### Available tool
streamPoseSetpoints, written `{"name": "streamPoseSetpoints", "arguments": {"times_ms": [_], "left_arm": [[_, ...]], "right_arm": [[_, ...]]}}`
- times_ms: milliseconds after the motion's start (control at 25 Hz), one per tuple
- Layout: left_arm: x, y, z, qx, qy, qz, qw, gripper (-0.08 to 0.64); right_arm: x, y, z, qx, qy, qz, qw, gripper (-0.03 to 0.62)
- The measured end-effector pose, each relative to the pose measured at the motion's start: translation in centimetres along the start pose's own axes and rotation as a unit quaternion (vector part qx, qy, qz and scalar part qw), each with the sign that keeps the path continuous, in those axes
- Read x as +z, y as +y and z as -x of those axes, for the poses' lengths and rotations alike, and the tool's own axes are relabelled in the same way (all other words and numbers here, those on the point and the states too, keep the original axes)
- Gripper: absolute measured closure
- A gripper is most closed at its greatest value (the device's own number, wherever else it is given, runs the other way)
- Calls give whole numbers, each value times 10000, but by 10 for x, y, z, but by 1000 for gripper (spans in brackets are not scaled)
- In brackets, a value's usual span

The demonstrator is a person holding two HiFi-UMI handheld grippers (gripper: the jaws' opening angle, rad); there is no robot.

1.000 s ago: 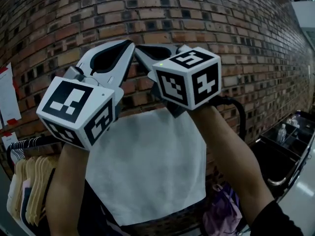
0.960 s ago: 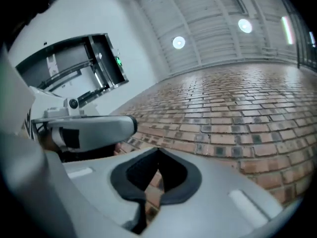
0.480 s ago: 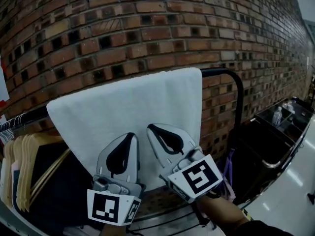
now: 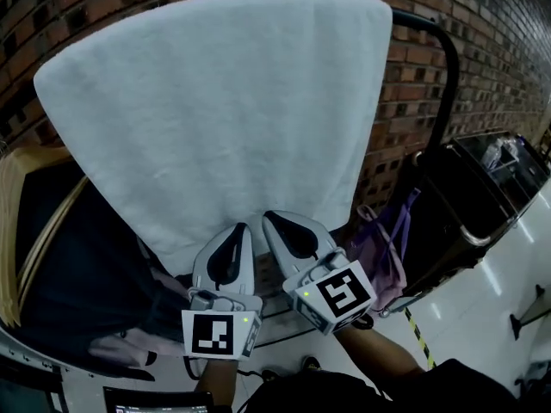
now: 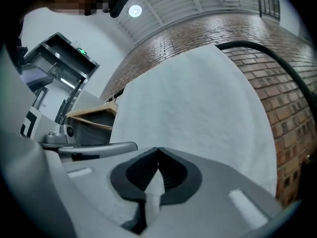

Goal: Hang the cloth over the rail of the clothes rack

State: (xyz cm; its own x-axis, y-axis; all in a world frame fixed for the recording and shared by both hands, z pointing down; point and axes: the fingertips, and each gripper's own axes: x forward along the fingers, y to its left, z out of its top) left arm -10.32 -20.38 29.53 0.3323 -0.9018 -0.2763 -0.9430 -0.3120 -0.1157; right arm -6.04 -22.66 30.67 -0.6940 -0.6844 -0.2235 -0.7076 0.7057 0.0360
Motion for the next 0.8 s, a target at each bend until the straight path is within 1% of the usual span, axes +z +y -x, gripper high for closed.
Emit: {"name": "streamPoseSetpoints", "arguments": {"times_ms": [80, 200, 440, 560, 720, 800], "left_arm": [[-10, 0, 1, 44, 40, -5, 10000, 552], [-19, -1, 2, 90, 78, -41, 9999, 552], [-30, -10, 4, -46, 284, 112, 9995, 552], [-33, -12, 4, -71, 337, 81, 9994, 552], [-35, -16, 2, -141, 417, -60, 9990, 552], [-33, -18, -3, -178, 374, -45, 9991, 552]], "right_arm": [[-9, 3, 2, -21, 71, -39, 10000, 588], [-16, 6, 4, -33, 143, 56, 9999, 588], [-23, 12, 5, -30, 243, 56, 9997, 588], [-23, 11, 5, -42, 245, 9, 9997, 588], [-23, 10, 6, -32, 259, -87, 9996, 588], [-21, 8, 6, -68, 233, -51, 9997, 588]]}}
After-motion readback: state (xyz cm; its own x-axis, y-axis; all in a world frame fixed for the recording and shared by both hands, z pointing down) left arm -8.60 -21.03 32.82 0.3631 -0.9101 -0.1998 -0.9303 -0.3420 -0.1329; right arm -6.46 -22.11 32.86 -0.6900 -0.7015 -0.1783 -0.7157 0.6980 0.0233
